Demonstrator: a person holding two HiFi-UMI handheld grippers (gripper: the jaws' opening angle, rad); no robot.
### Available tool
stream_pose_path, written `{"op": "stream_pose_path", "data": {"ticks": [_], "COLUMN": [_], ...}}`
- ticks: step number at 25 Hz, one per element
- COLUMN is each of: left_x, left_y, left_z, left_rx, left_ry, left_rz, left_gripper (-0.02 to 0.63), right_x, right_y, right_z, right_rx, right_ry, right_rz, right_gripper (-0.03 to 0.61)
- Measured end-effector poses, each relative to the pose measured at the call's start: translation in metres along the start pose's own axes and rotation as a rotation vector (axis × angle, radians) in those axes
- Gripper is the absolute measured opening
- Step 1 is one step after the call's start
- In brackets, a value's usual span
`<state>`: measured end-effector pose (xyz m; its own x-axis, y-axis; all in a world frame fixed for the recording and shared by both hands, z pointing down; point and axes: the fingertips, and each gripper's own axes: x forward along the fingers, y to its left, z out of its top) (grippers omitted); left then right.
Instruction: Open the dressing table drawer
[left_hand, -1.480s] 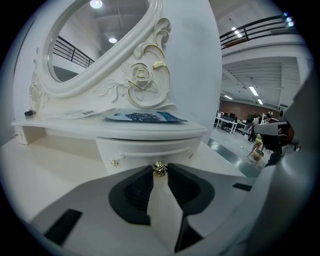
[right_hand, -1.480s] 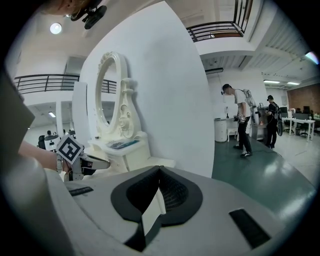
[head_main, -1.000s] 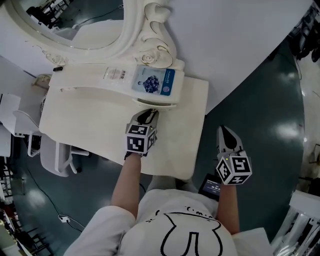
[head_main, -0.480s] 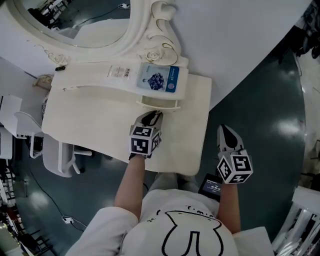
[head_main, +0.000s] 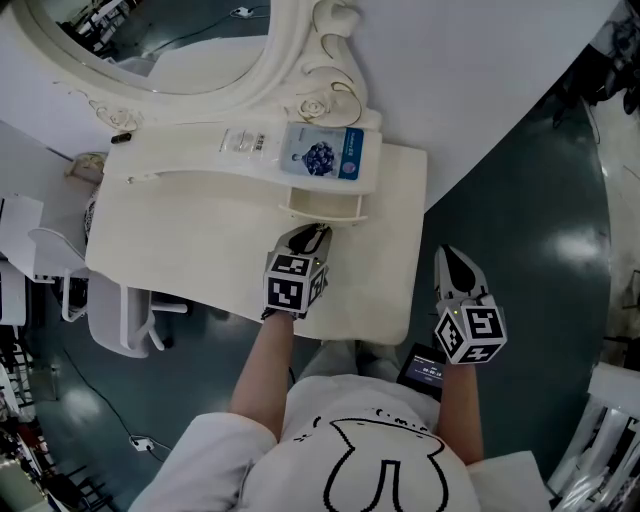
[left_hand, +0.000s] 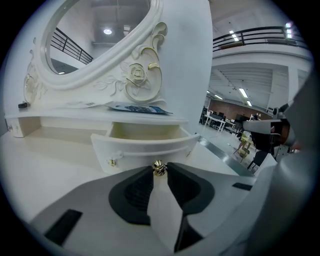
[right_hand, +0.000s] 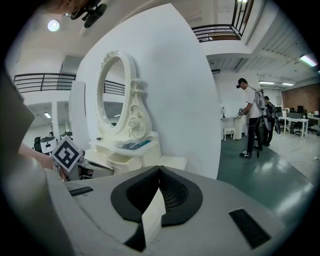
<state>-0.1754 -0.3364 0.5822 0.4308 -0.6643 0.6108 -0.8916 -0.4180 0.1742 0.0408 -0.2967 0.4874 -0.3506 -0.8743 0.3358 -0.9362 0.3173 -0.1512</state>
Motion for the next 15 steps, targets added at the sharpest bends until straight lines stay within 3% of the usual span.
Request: {"op": "stream_pose_path", "data": {"ticks": [15], "left_x": [-0.0095], "left_y": [-0.0016], "left_z": [-0.0054], "left_rx": [-0.004], "left_ry": [0.028], "left_rz": [0.000], "left_gripper": [0.115], "right_x": [-0.0031], "right_y": [0.0066], "right_z": [0.0003], "right_rx": [0.005], "right_ry": [-0.005], "right_rz": [-0.004], "right_gripper": [0.025]}}
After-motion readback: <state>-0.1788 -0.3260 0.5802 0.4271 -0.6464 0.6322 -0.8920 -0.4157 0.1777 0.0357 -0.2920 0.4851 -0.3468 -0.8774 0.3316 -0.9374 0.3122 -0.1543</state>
